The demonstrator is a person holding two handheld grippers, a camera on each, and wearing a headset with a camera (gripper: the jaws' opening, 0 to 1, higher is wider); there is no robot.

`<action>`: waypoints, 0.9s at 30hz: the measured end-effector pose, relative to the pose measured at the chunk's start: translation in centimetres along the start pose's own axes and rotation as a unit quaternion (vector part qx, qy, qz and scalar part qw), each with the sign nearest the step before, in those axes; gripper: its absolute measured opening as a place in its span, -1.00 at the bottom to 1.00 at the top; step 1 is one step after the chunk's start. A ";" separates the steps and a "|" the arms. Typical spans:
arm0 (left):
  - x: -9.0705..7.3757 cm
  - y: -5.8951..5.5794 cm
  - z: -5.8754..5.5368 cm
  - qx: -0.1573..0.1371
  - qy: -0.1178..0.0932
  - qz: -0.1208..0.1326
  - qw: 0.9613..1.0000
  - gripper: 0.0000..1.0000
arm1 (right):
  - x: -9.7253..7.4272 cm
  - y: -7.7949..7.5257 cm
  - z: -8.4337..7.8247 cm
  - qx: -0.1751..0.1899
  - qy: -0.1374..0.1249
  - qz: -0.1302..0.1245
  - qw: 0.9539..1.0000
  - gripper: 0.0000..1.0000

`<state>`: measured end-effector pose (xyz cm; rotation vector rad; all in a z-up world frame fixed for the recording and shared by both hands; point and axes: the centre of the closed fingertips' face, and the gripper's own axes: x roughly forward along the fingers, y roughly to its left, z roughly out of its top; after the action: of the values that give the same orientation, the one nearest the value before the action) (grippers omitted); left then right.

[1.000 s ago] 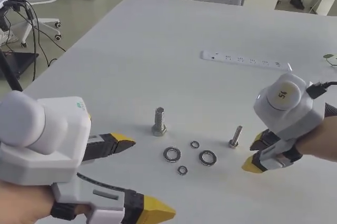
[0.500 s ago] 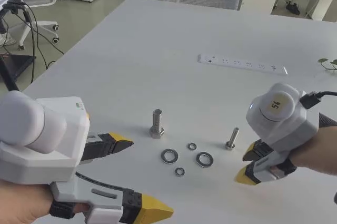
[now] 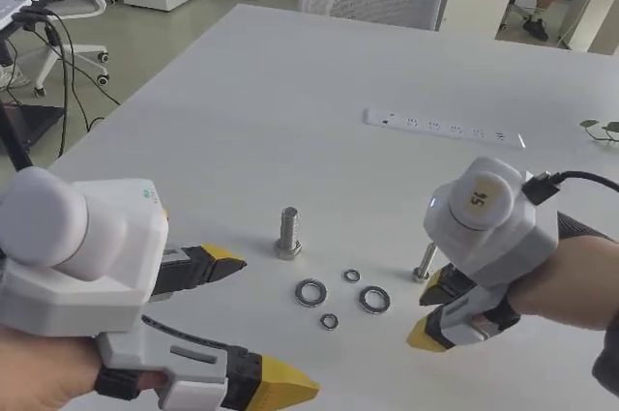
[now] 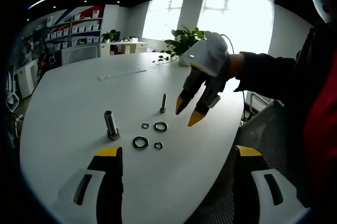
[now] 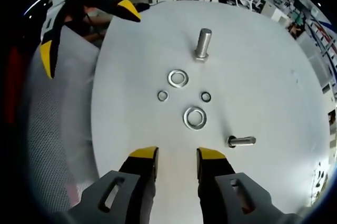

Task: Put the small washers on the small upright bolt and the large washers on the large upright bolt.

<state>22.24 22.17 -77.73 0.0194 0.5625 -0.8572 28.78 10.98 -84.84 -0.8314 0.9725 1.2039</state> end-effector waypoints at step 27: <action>0.1 -0.1 0.2 0.000 -0.003 -0.002 1.000 0.72 | 0.8 -2.7 5.8 -0.054 -0.007 -0.010 0.998 -0.41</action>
<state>22.34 21.92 -77.56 0.0164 0.5572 -0.8609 32.42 16.11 -83.39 -0.9146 0.8909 1.2525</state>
